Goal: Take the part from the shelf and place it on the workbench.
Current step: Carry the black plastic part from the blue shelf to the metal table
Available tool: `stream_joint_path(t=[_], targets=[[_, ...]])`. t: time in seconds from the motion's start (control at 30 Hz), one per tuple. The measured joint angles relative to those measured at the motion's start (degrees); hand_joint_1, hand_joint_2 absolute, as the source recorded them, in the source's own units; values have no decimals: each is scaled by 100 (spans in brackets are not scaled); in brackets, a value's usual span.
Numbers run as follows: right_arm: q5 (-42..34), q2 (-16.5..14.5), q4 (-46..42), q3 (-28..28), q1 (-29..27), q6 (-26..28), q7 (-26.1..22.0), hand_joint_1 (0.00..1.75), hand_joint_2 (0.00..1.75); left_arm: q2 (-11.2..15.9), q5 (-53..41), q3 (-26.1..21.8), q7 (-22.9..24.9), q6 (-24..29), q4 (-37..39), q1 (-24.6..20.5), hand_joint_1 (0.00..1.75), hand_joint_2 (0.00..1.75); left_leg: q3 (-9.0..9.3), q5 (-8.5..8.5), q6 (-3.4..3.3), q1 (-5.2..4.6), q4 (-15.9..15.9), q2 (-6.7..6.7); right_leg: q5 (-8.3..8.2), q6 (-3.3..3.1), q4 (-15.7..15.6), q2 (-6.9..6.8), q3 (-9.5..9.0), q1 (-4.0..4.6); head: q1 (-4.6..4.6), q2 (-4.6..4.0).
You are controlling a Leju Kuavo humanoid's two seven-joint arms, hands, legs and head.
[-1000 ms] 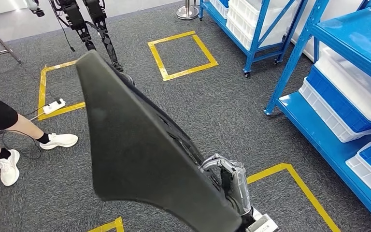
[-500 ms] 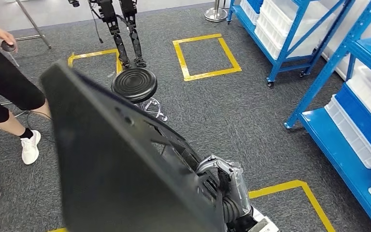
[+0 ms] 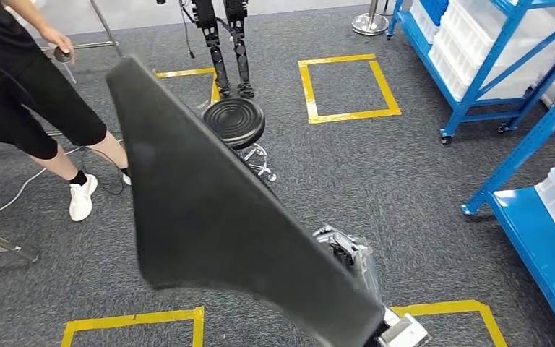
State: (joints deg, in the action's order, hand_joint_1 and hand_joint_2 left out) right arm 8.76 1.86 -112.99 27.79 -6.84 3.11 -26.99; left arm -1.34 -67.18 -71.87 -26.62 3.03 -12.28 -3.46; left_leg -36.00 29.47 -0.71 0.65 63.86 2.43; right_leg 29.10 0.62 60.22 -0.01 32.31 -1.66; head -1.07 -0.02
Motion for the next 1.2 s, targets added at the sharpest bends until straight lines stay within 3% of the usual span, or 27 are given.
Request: stream_joint_path(t=[0.03,0.1,0.17,0.2,0.27,0.33,0.43,0.5,0.57,0.63,0.67,0.7,0.77,0.8,0.87,0.93,1.0,1.03,1.07,1.13,1.17,1.2], targets=[[0,-9,-11,-4,1,-2,1,175,175,-4,-8,1,-4,2,2,-12,0,175,-176,160,13,-1,336,-147,7,-18,0,-47,-3,19,-21,0],[0,-13,-23,-9,1,-3,2,175,175,-14,-13,2,-7,4,4,-25,0,175,-573,415,2,-1,1055,-244,29,-51,1,-165,-1,72,-27,0],[0,-14,-23,-13,1,-3,4,175,175,-23,-16,2,-7,3,7,-19,0,175,-648,305,-83,-30,1126,-254,56,-91,0,-280,-20,130,-26,0],[0,-18,-25,-14,2,-3,4,175,175,-22,-18,2,-7,3,7,-16,0,175,-504,116,-154,-66,833,-275,72,-113,-2,-333,-45,155,-26,0],[0,-32,-35,-17,4,-3,4,175,175,-4,-22,3,-7,3,5,-29,0,175,-92,-210,-335,-201,51,-495,107,-149,-20,-439,-102,192,-21,0],[1,-42,-43,-25,6,-3,2,175,175,30,-27,4,-8,3,-2,-59,0,175,114,-279,-434,-309,-355,-686,130,-147,-48,-548,-134,193,-18,0],[2,-41,-58,-38,-1,-3,4,175,175,72,-38,4,1,6,-8,-47,0,175,239,-328,-475,-329,-588,-535,130,-113,-133,-698,-212,182,-25,0],[2,-36,-77,-46,2,-3,4,175,175,69,-57,4,11,4,-3,-30,0,175,425,-453,-506,-271,-868,-394,197,-103,15,-451,-167,198,-25,0],[2,-26,-85,-61,-4,-3,6,175,175,53,-77,6,10,-5,3,-47,0,175,502,-523,-499,-210,-987,-260,428,-112,613,-97,158,168,-8,0],[2,-6,-84,-77,-31,-3,13,175,175,28,-91,9,5,-15,6,-53,0,175,495,-520,-464,-170,-977,-104,606,-54,1229,-13,532,102,6,0],[2,4,-84,-81,-43,-3,18,175,175,16,-97,10,3,-19,8,-46,0,175,494,-507,-431,-142,-962,-25,574,18,1296,-11,600,60,4,0],[1,11,-83,-82,-48,-3,16,175,175,10,-101,11,3,-21,8,-38,0,175,492,-482,-383,-102,-926,53,447,116,1133,-5,551,10,5,0],[1,19,-83,-82,-45,-2,15,175,175,11,-106,11,-3,-37,8,-31,0,175,450,-382,-236,-23,-763,199,116,317,444,93,250,-89,16,0],[3,19,-87,-82,-47,-1,15,175,175,15,-108,11,-10,-48,8,-32,0,175,403,-309,-157,2,-646,261,19,337,182,143,126,-120,32,0],[9,19,-97,-83,-54,3,14,175,175,22,-118,13,-38,-71,10,-26,0,175,311,-216,-52,21,-496,338,-1,242,41,183,55,-108,51,0],[21,14,-108,-85,-57,9,13,175,175,21,-124,15,-61,-86,13,-5,0,175,282,-204,-27,53,-467,347,-2,129,50,106,49,-88,48,0],[37,3,-125,-89,-56,13,14,175,175,24,-123,16,-68,-92,13,5,0,175,191,-103,3,66,-267,131,-2,82,40,36,32,-92,25,0],[44,-3,-137,-91,-57,14,14,175,175,25,-122,16,-63,-88,13,-3,0,175,56,23,24,66,-6,-21,5,64,35,-6,25,-87,12,0],[47,-9,-148,-94,-60,14,15,175,175,22,-122,17,-56,-82,13,-14,0,175,-144,183,43,63,355,-147,17,46,35,-55,21,-74,-4,0],[50,-18,-156,-97,-61,11,17,175,175,17,-121,17,-24,-66,13,-25,0,175,-555,397,52,67,1036,-226,45,7,35,-168,17,-41,-12,0],[51,-22,-156,-97,-61,5,20,175,175,14,-119,17,-5,-60,13,-22,0,175,-650,358,36,66,1141,-233,60,-13,35,-224,9,-23,-13,0],[50,-27,-156,-97,-59,-3,23,175,175,13,-117,17,16,-51,13,-17,0,175,-625,211,4,58,1015,-239,76,-30,35,-276,-7,-3,-14,0]])
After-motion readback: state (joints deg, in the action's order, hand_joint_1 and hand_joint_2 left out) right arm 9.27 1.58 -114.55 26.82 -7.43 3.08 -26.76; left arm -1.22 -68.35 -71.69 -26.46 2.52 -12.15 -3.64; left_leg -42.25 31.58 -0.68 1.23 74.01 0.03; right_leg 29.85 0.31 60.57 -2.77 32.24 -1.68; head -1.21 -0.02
